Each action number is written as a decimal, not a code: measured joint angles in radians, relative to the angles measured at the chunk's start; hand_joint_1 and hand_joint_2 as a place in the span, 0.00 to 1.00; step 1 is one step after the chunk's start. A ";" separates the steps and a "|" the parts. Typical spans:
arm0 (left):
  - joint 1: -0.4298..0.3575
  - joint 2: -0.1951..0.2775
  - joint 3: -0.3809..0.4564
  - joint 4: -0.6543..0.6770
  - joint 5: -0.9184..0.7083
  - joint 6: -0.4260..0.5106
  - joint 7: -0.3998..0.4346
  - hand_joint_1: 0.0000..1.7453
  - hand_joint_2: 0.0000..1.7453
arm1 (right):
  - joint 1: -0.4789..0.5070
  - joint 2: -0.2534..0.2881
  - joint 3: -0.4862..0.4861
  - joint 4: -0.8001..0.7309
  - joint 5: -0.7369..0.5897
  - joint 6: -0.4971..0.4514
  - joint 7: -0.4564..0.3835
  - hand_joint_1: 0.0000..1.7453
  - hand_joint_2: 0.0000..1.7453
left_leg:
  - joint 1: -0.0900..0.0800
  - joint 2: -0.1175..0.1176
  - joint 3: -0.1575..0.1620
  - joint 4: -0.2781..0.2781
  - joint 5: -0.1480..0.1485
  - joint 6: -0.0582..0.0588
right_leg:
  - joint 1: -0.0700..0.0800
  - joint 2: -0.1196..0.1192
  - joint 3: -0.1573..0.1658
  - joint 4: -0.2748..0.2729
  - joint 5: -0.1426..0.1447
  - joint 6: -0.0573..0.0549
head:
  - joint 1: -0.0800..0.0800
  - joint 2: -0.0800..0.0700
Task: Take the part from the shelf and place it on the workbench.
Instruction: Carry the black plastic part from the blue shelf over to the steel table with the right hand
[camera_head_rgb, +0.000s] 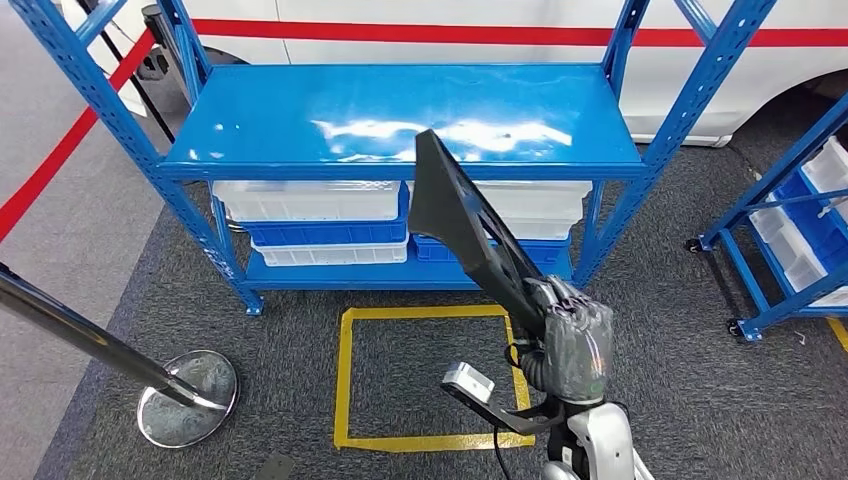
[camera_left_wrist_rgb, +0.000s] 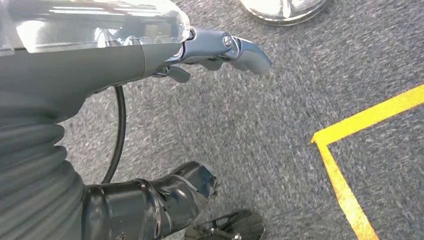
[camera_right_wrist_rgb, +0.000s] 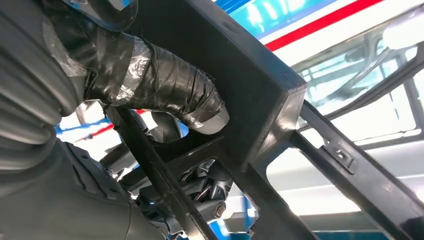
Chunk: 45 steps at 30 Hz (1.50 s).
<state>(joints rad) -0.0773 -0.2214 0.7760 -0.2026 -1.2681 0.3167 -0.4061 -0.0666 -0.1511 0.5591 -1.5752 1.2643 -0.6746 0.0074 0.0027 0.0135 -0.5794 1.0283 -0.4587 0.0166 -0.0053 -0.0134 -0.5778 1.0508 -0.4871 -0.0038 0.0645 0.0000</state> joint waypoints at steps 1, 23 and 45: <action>0.002 0.000 0.000 0.000 0.003 0.002 -0.002 0.00 1.00 | 0.023 0.000 -0.017 -0.016 -0.020 -0.005 -0.020 1.00 1.00 | 0.000 0.000 -0.001 -0.001 0.001 -0.005 | -0.002 0.001 -0.001 -0.002 0.003 -0.006 | 0.000 0.000; 0.021 0.001 0.048 0.000 0.033 0.022 -0.015 0.00 1.00 | 0.331 0.176 -0.379 -0.247 -0.528 -0.015 -0.504 1.00 1.00 | 0.006 0.000 0.045 -0.039 -0.010 0.024 | -0.012 0.022 -0.137 0.247 -0.104 0.015 | 0.000 0.000; 0.023 0.001 0.068 0.000 0.033 0.027 -0.013 0.00 1.00 | 0.394 0.277 -0.456 -0.309 -0.696 -0.024 -0.612 1.00 1.00 | -0.005 -0.053 0.052 -0.003 -0.049 0.014 | -0.007 0.056 -0.031 0.011 0.024 -0.021 | -0.001 0.000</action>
<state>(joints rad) -0.0545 -0.2208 0.8445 -0.2026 -1.2354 0.3441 -0.4188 0.3276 0.1255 0.1030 -1.8844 0.5681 -0.6989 -0.6044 -0.0026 -0.0399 -0.5277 1.0255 -0.5079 0.0302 -0.0120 0.0426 -0.6084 1.0620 -0.4634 -0.0253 0.0638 0.0000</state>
